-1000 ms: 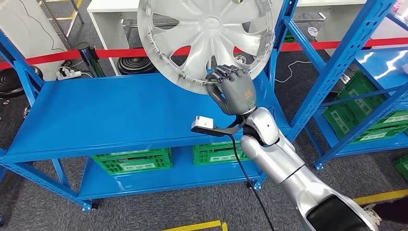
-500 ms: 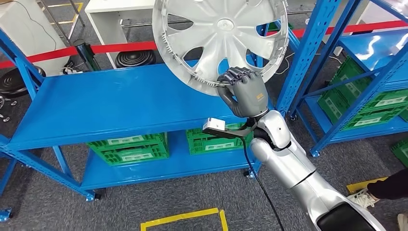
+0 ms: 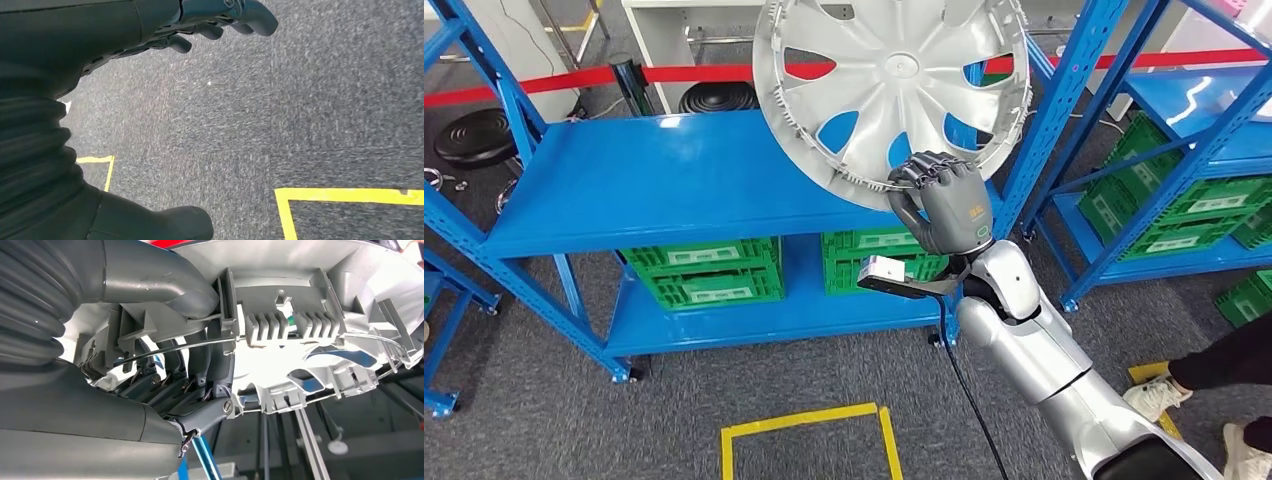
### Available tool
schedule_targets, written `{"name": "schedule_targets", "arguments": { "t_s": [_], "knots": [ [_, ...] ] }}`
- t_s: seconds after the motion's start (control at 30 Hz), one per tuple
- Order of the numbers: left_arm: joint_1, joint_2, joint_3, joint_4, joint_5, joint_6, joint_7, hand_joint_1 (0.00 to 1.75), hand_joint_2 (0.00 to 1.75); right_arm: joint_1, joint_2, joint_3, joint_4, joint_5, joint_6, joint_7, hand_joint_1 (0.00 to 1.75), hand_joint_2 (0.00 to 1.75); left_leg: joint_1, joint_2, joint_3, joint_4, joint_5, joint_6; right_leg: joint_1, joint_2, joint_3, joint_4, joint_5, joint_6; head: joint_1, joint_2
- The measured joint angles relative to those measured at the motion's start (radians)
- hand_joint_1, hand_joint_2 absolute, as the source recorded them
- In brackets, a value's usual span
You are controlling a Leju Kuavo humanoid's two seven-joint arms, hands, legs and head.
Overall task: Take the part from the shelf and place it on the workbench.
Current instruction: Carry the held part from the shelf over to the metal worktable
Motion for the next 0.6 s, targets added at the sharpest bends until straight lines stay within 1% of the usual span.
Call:
{"name": "schedule_targets", "arguments": {
  "t_s": [0.03,0.07,0.1,0.13,0.17,0.2,0.23,0.27,0.3,0.33,0.37,0.4,0.43,0.47,0.5,0.53,0.57,0.6],
  "knots": [
    [0.000,0.001,0.001,0.000,0.007,0.000,-0.008,0.00,1.75,0.006,-0.003,-0.002,-0.002,0.000,0.003,0.001,1.75,1.75,0.000,0.000,-0.018,0.003,0.012,-0.001,0.000,0.000,0.015,0.016,0.013,0.000,0.000,0.000],
    [0.000,0.002,0.002,0.000,0.010,0.000,-0.016,0.00,1.75,0.010,-0.005,-0.005,-0.003,-0.001,0.005,0.001,1.75,1.75,0.000,0.000,-0.036,0.006,0.023,-0.003,-0.001,0.000,0.049,-0.006,0.038,-0.001,0.000,0.000],
    [0.000,0.002,0.003,0.001,0.012,0.000,-0.021,0.00,1.75,0.012,-0.006,-0.009,-0.005,-0.001,0.006,0.002,1.75,1.75,0.000,0.000,-0.052,0.011,0.033,-0.006,-0.001,0.000,0.103,-0.061,0.056,-0.003,0.000,0.000],
    [-0.001,0.002,0.004,0.001,0.012,0.000,-0.026,0.00,1.75,0.013,-0.007,-0.013,-0.008,-0.001,0.008,0.003,1.75,1.75,-0.001,-0.001,-0.066,0.017,0.042,-0.010,0.001,0.000,0.164,-0.137,0.053,-0.007,0.000,0.000],
    [-0.001,0.002,0.004,0.001,0.012,0.000,-0.029,0.00,1.75,0.015,-0.007,-0.017,-0.012,0.000,0.008,0.004,1.75,1.75,-0.002,-0.001,-0.076,0.020,0.050,-0.015,0.004,0.000,0.213,-0.201,0.043,-0.013,0.000,0.000],
    [-0.002,0.002,0.004,0.001,0.012,0.000,-0.031,0.00,1.75,0.017,-0.007,-0.020,-0.016,0.002,0.008,0.006,1.75,1.75,-0.003,-0.001,-0.081,0.022,0.058,-0.021,0.006,0.001,0.244,-0.249,0.029,-0.019,0.001,0.000],
    [-0.002,0.003,0.005,0.001,0.012,0.000,-0.032,0.00,1.75,0.020,-0.007,-0.022,-0.020,0.004,0.007,0.008,1.75,1.75,-0.003,-0.002,-0.084,0.022,0.066,-0.027,0.010,0.002,0.254,-0.271,0.020,-0.027,0.003,0.000],
    [-0.001,0.003,0.005,0.002,0.012,0.000,-0.033,0.00,1.75,0.023,-0.007,-0.023,-0.024,0.007,0.006,0.009,1.75,1.75,-0.003,-0.002,-0.086,0.019,0.075,-0.034,0.010,0.003,0.249,-0.274,0.027,-0.035,0.004,0.000],
    [0.000,0.004,0.006,0.003,0.012,0.000,-0.033,0.00,1.75,0.025,-0.008,-0.023,-0.027,0.010,0.005,0.010,1.75,1.75,-0.002,-0.002,-0.089,0.020,0.076,-0.041,0.009,0.001,0.242,-0.277,0.036,-0.043,0.007,0.000],
    [0.000,0.005,0.006,0.004,0.013,0.000,-0.033,0.00,1.75,0.027,-0.008,-0.024,-0.030,0.011,0.004,0.011,1.75,1.75,-0.001,-0.003,-0.096,0.030,0.061,-0.046,0.007,0.000,0.234,-0.278,0.047,-0.051,0.006,0.000],
    [0.001,0.006,0.007,0.005,0.013,0.000,-0.033,0.00,1.75,0.028,-0.008,-0.025,-0.034,0.012,0.004,0.011,1.75,1.75,0.000,-0.004,-0.109,0.059,0.027,-0.052,0.005,-0.001,0.222,-0.280,0.059,-0.058,0.005,0.000],
    [0.001,0.007,0.008,0.007,0.015,0.000,-0.033,0.00,1.75,0.028,-0.008,-0.027,-0.036,0.012,0.004,0.011,1.75,1.75,0.002,-0.004,-0.125,0.106,-0.023,-0.056,0.004,-0.003,0.209,-0.281,0.071,-0.063,0.005,0.000],
    [0.001,0.008,0.008,0.008,0.017,0.000,-0.033,0.00,1.75,0.029,-0.008,-0.029,-0.038,0.011,0.004,0.010,1.75,1.75,0.003,-0.004,-0.142,0.170,-0.076,-0.060,0.004,-0.003,0.194,-0.280,0.084,-0.065,0.004,0.000],
    [0.000,0.008,0.010,0.009,0.019,0.000,-0.033,0.00,1.75,0.029,-0.008,-0.032,-0.038,0.011,0.005,0.010,1.75,1.75,0.004,-0.004,-0.155,0.237,-0.114,-0.063,0.005,-0.003,0.178,-0.280,0.096,-0.065,0.004,0.000],
    [0.000,0.008,0.012,0.010,0.022,0.000,-0.032,0.00,1.75,0.030,-0.007,-0.035,-0.038,0.011,0.005,0.009,1.75,1.75,0.004,-0.004,-0.157,0.288,-0.129,-0.065,0.005,-0.003,0.162,-0.279,0.109,-0.065,0.004,0.000],
    [0.000,0.008,0.014,0.011,0.023,0.000,-0.032,0.00,1.75,0.030,-0.007,-0.037,-0.038,0.011,0.006,0.008,1.75,1.75,0.004,-0.004,-0.146,0.312,-0.121,-0.065,0.005,-0.003,0.146,-0.279,0.121,-0.063,0.003,0.000],
    [0.000,0.008,0.016,0.012,0.024,0.000,-0.032,0.00,1.75,0.031,-0.007,-0.037,-0.038,0.011,0.007,0.008,1.75,1.75,0.004,-0.004,-0.118,0.301,-0.098,-0.064,0.005,-0.003,0.131,-0.278,0.133,-0.061,0.003,0.000],
    [-0.001,0.008,0.016,0.013,0.024,0.000,-0.031,0.00,1.75,0.032,-0.007,-0.038,-0.038,0.011,0.007,0.006,1.75,1.75,0.004,-0.004,-0.071,0.252,-0.074,-0.061,0.005,-0.003,0.117,-0.277,0.145,-0.059,0.003,0.000]
  ]
}}
